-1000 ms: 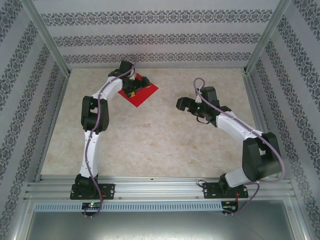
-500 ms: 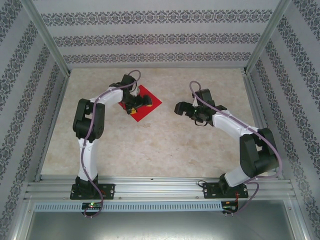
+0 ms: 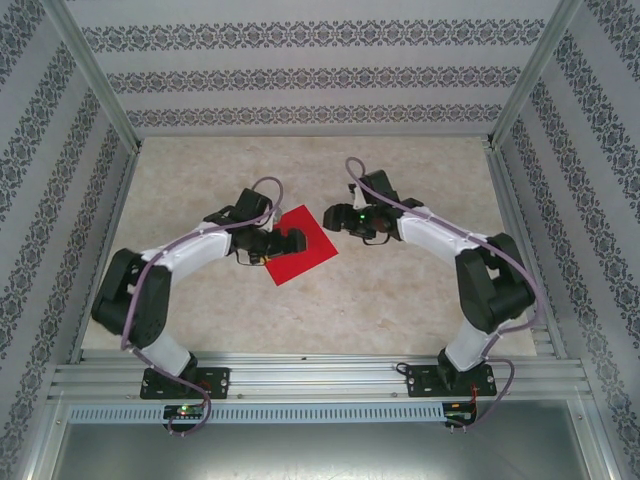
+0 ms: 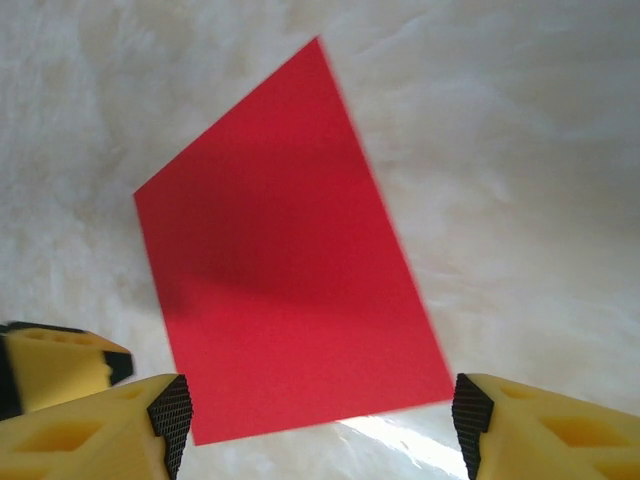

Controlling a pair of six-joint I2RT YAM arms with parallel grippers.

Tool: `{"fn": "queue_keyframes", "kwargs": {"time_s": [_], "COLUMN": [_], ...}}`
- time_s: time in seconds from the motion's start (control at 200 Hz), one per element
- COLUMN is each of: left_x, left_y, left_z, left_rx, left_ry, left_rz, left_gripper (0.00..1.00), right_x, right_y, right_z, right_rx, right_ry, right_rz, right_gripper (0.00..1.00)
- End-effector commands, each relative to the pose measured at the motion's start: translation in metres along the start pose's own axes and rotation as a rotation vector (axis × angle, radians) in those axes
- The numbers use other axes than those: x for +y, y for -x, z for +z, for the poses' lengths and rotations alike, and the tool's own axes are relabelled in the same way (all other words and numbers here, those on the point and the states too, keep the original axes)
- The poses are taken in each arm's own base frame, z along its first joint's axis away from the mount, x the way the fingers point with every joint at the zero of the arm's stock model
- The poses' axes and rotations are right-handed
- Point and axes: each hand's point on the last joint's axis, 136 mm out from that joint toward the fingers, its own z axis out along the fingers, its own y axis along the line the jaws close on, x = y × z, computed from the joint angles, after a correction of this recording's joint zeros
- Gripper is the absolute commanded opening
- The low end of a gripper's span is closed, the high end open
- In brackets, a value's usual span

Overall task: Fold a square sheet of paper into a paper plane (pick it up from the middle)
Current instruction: Move the square sheet of paper to the center of the table.

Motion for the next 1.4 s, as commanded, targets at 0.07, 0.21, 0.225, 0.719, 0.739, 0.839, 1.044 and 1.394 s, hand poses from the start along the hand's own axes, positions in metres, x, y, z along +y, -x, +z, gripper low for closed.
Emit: {"fn": "queue_keyframes", "kwargs": {"time_s": [0.07, 0.21, 0.225, 0.719, 0.739, 0.839, 1.044, 1.394], "left_x": [0.016, 0.035, 0.036, 0.060, 0.059, 0.059, 0.058, 0.055], "left_y": [0.023, 0.009, 0.008, -0.026, -0.026, -0.024, -0.022, -0.020], "left_z": [-0.053, -0.078, -0.080, -0.103, -0.103, -0.103, -0.103, -0.103], "left_rx": [-0.284, -0.382, -0.391, -0.493, -0.494, -0.503, -0.512, -0.501], "left_ry": [0.097, 0.132, 0.129, 0.123, 0.118, 0.119, 0.109, 0.115], "left_rz": [-0.020, -0.069, -0.075, -0.099, -0.095, -0.092, -0.087, -0.045], "left_gripper": [0.99, 1.00, 1.00, 1.00, 1.00, 1.00, 1.00, 1.00], "right_x": [0.030, 0.039, 0.039, -0.030, -0.033, -0.057, -0.076, -0.024], "right_y": [-0.014, -0.015, -0.016, -0.050, -0.052, -0.067, -0.096, -0.064], "right_z": [0.036, 0.061, 0.064, 0.083, 0.079, 0.059, 0.026, -0.013], "right_rx": [0.126, 0.163, 0.172, 0.193, 0.182, 0.124, 0.019, -0.055], "right_ry": [0.057, 0.046, 0.045, -0.213, -0.220, -0.301, -0.328, -0.268], "right_rz": [-0.019, -0.028, -0.025, 0.108, 0.118, 0.190, 0.308, 0.084], "right_gripper": [0.68, 0.66, 0.65, 0.63, 0.63, 0.63, 0.62, 0.64]}}
